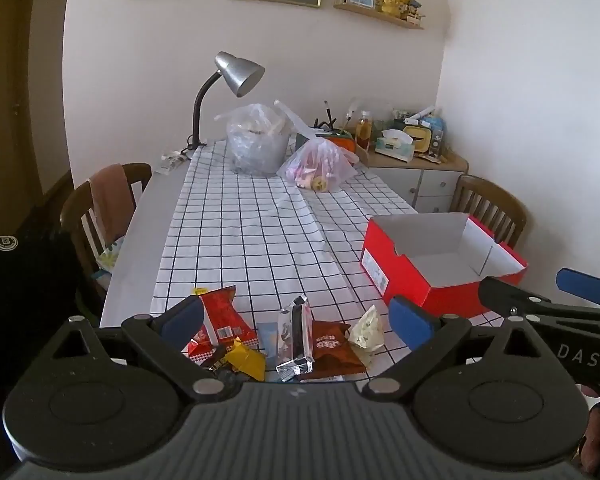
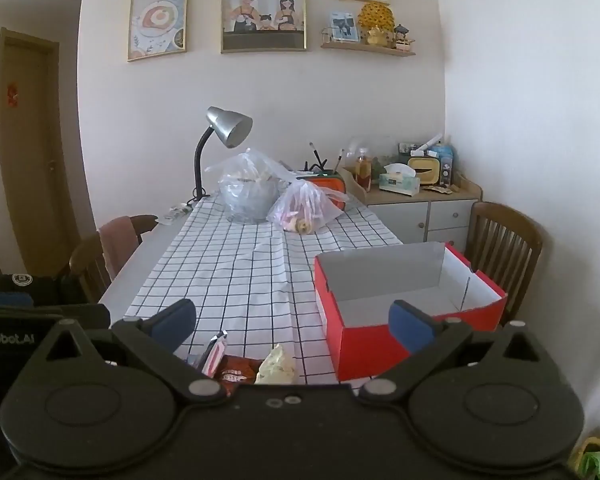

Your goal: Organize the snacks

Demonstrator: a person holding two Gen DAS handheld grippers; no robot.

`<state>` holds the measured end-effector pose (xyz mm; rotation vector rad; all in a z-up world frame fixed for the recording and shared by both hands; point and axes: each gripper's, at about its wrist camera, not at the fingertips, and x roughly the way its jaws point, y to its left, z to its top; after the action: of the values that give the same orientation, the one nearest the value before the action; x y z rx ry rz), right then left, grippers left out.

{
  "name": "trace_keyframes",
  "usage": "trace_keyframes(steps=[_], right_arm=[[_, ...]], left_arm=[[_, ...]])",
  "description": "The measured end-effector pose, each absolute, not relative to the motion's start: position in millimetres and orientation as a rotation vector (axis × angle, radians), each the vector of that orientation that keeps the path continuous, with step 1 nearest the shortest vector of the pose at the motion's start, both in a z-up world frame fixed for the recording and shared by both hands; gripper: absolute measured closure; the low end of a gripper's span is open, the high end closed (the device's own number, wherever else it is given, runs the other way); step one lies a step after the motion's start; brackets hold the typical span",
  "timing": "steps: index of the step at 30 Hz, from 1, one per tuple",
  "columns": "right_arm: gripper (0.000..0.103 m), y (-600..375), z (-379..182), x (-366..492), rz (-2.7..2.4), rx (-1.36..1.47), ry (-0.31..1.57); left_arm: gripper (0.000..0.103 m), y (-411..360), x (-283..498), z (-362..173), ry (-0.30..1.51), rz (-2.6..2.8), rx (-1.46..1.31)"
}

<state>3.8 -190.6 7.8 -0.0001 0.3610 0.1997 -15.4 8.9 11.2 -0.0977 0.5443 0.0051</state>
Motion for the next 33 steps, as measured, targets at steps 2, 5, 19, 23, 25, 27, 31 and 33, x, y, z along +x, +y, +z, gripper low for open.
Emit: trace_keyframes(steps=[2, 5, 19, 23, 25, 27, 31, 33], right_arm=[[0.0, -194.0, 11.1, 3.3, 0.204, 0.003, 0.366], [0.0, -193.5, 8.6, 4.2, 0.202, 0.004, 0.37], [0.0, -190.4, 3.5, 6.1, 0.185, 0.003, 0.444], [0.0, -190.4, 4.0, 6.1, 0.186, -0.001, 0.459], [0.0, -190.3, 4.1, 5.5, 0.186, -0.002, 0.465], [0.0, -191.3, 4.3, 5.0, 0.187, -0.003, 0.469], [0.0, -190.8, 6.4, 4.4, 0.188, -0.011, 0.477], [0.0, -191.6, 6.6, 4.3, 0.191, -0.013, 0.48]], left_arm=[[0.003, 8.8, -14.6, 12.0, 0.545, 0.007, -0.098], [0.003, 9.1, -13.2, 12.5, 0.549, 0.008, -0.097], [0.003, 11.0, -9.8, 1.2, 0.609, 0.007, -0.099], [0.003, 9.9, -12.5, -0.8, 0.616, 0.008, -0.104], [0.003, 9.6, -13.4, -1.3, 0.622, 0.008, -0.108], [0.003, 8.9, -14.7, -2.0, 0.622, 0.008, -0.109], [0.003, 7.7, -16.5, -2.9, 0.624, 0.009, -0.115], [0.003, 7.2, -17.3, -3.1, 0.625, 0.01, -0.117]])
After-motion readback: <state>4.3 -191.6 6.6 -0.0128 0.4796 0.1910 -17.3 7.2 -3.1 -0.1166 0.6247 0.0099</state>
